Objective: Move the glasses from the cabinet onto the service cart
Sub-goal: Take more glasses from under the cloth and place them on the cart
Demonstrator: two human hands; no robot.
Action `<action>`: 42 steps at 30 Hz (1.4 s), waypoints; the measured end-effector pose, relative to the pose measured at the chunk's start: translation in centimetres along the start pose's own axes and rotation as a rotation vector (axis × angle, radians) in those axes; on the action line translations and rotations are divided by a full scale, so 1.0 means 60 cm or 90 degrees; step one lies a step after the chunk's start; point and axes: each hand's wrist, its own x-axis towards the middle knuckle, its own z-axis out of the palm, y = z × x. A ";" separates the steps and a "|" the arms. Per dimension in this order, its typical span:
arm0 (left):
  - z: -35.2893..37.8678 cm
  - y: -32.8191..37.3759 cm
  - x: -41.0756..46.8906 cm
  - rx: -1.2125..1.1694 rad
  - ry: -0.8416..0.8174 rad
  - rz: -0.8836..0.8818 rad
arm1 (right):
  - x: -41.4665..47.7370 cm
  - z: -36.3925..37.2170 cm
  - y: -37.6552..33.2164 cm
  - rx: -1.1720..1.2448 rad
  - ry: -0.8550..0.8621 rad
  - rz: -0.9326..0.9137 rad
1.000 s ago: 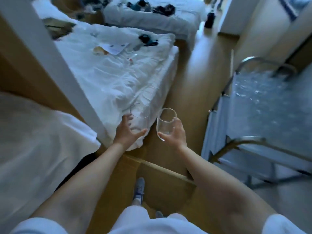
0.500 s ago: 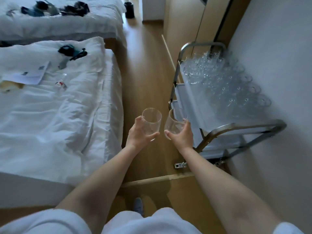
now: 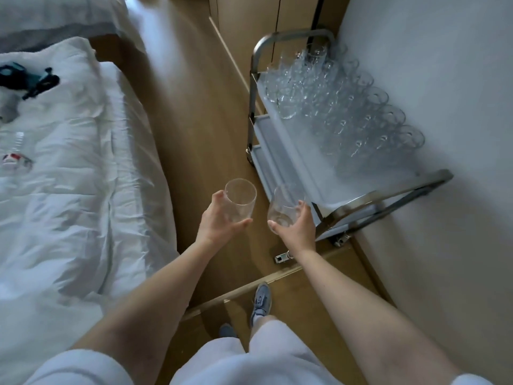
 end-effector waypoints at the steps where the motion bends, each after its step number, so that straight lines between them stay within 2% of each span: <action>1: 0.011 0.009 0.004 -0.007 -0.007 0.002 | 0.010 -0.007 0.002 -0.010 0.006 -0.001; 11: 0.144 0.063 -0.022 0.036 -0.148 -0.004 | 0.008 -0.111 0.106 0.004 0.104 0.052; 16: 0.234 0.090 -0.085 0.086 -0.234 0.031 | 0.007 -0.187 0.190 -0.001 0.123 0.087; 19: 0.283 0.119 -0.106 0.134 -0.249 0.056 | 0.018 -0.228 0.232 0.012 0.118 0.084; 22: 0.347 0.151 -0.141 0.114 -0.171 0.024 | 0.029 -0.288 0.274 0.037 0.046 0.054; 26: 0.476 0.178 -0.197 0.019 -0.037 -0.073 | 0.071 -0.377 0.339 -0.044 -0.056 -0.056; 28: 0.551 0.180 -0.211 -0.034 0.000 -0.131 | 0.099 -0.410 0.385 -0.073 -0.066 -0.091; 30: 0.611 0.174 -0.209 -0.050 0.024 -0.139 | 0.125 -0.426 0.433 -0.078 -0.052 -0.086; 34: 0.700 0.142 -0.178 -0.076 0.070 -0.153 | 0.181 -0.410 0.526 -0.100 -0.050 -0.069; 37: 0.768 0.092 -0.145 -0.036 0.084 -0.147 | 0.225 -0.372 0.593 -0.103 -0.056 -0.091; 42: 0.854 -0.012 -0.039 0.045 0.141 -0.077 | 0.353 -0.309 0.661 -0.169 -0.013 -0.226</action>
